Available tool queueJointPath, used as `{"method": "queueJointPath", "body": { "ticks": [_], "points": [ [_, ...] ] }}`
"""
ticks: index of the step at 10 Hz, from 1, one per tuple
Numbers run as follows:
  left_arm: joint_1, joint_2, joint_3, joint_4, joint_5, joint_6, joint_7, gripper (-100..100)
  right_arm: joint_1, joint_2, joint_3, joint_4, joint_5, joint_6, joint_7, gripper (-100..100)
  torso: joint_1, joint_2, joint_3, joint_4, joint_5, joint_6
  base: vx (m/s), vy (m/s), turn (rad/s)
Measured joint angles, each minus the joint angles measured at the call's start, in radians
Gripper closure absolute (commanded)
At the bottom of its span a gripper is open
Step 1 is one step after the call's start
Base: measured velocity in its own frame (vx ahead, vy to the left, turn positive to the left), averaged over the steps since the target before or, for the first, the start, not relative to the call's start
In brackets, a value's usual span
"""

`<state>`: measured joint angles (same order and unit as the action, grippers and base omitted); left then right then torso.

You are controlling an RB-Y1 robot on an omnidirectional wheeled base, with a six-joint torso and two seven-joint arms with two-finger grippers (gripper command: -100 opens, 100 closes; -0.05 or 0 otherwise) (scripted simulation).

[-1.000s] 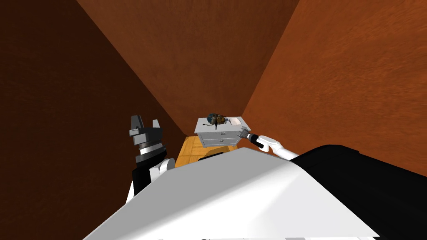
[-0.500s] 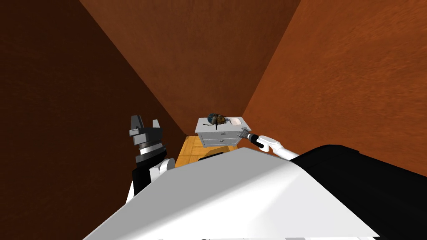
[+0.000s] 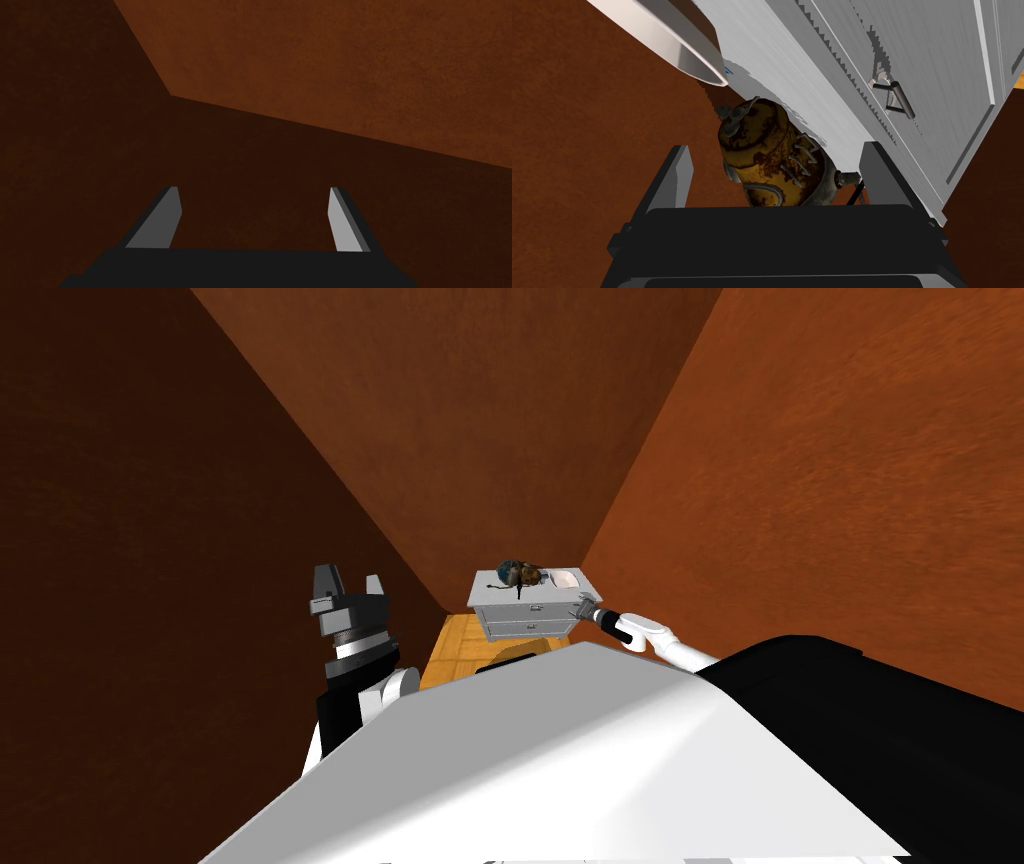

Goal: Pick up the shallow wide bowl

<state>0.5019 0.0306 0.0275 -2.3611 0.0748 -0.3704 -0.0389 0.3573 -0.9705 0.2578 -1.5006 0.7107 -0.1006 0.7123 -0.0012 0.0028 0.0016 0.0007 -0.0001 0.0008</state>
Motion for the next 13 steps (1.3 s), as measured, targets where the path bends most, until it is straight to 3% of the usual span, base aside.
{"method": "queueJointPath", "body": {
  "ticks": [6, 13],
  "points": [
    [0.000, 0.000, 0.000, 0.000, 0.000, 0.000, 0.000, 0, -0.032, -0.091, 0.102, 0.062, 0.013, 0.079, 0.061, -100, 0.001, -0.002, -0.001, 0.000, 0.000, 0.000, -0.024, 0.006, 0.082],
    [0.000, 0.000, 0.000, 0.000, 0.000, 0.000, 0.000, 0, -0.029, -0.101, 0.101, 0.089, 0.022, 0.087, 0.076, -100, 0.000, -0.002, -0.001, 0.000, 0.000, 0.000, 0.002, 0.001, 0.007]
  ]
}}
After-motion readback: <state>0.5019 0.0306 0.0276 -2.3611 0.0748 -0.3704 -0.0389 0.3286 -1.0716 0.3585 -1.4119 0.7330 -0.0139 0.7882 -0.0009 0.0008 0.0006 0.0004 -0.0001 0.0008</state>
